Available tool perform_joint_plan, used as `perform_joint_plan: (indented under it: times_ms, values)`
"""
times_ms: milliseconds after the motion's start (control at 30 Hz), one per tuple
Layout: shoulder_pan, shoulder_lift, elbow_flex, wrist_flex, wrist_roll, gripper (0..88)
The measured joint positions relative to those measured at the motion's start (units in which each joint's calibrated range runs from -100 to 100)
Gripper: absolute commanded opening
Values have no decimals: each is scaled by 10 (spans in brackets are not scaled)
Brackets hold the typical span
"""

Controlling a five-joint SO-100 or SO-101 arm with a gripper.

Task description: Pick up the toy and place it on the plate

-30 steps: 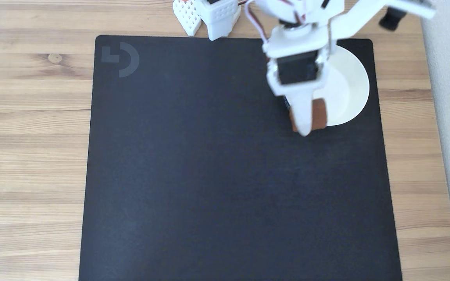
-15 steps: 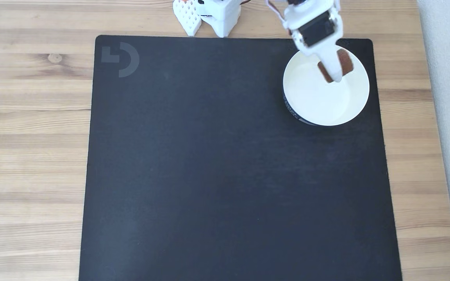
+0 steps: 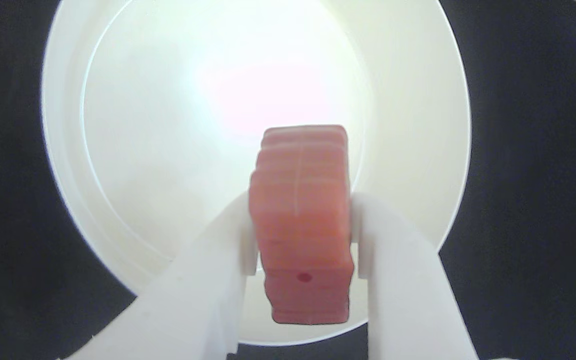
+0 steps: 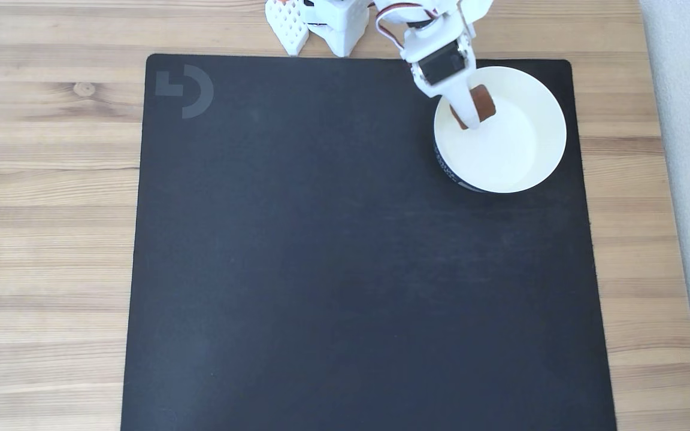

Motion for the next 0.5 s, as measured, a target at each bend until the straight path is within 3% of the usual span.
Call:
perform_joint_plan:
  times_ms: [33, 500]
  values:
    - [-2, -5, 7, 0, -3, 295]
    - [-2, -10, 14, 0, -9, 275]
